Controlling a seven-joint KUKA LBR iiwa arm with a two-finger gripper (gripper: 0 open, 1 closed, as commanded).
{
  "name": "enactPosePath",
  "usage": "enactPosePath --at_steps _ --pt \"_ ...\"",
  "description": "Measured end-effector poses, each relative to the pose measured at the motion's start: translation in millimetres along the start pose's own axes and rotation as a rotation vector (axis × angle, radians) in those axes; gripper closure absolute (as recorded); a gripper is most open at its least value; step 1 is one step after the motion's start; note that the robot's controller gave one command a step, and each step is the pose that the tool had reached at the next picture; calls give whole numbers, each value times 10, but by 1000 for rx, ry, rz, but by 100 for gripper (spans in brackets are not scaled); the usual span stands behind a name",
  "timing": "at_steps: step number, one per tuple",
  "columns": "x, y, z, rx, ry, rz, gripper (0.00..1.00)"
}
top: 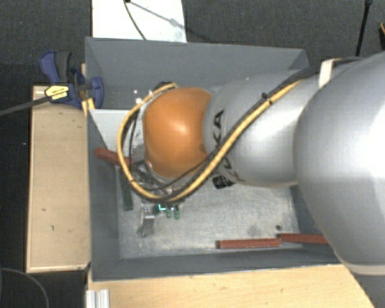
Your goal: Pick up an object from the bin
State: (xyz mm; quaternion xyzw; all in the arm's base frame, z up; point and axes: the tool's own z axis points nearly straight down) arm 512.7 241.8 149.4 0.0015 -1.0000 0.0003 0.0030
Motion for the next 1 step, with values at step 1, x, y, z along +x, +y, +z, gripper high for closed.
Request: enactPosePath --at_steps 1 --pt "-344 -804 827 4 -2 -105 0"
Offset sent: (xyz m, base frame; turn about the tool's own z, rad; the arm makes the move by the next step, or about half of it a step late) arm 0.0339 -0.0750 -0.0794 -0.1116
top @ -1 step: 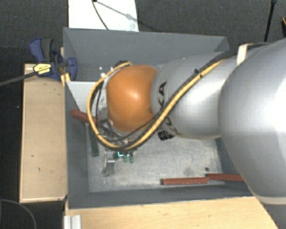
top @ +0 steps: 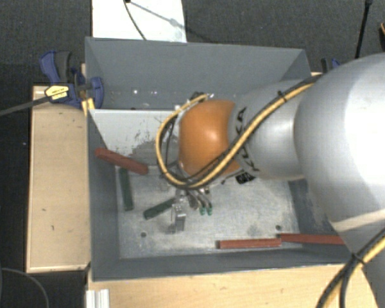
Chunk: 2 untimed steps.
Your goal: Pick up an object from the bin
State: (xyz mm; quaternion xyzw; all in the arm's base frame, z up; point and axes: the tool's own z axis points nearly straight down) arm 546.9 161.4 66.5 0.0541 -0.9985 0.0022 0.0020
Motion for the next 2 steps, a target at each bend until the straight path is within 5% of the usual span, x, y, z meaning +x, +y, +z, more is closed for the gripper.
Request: enactPosePath --at_steps 1,2 --pt "-8 53 -38 -5 -5 -1 100" --pt "56 -206 -1664 -6 -15 64 100"
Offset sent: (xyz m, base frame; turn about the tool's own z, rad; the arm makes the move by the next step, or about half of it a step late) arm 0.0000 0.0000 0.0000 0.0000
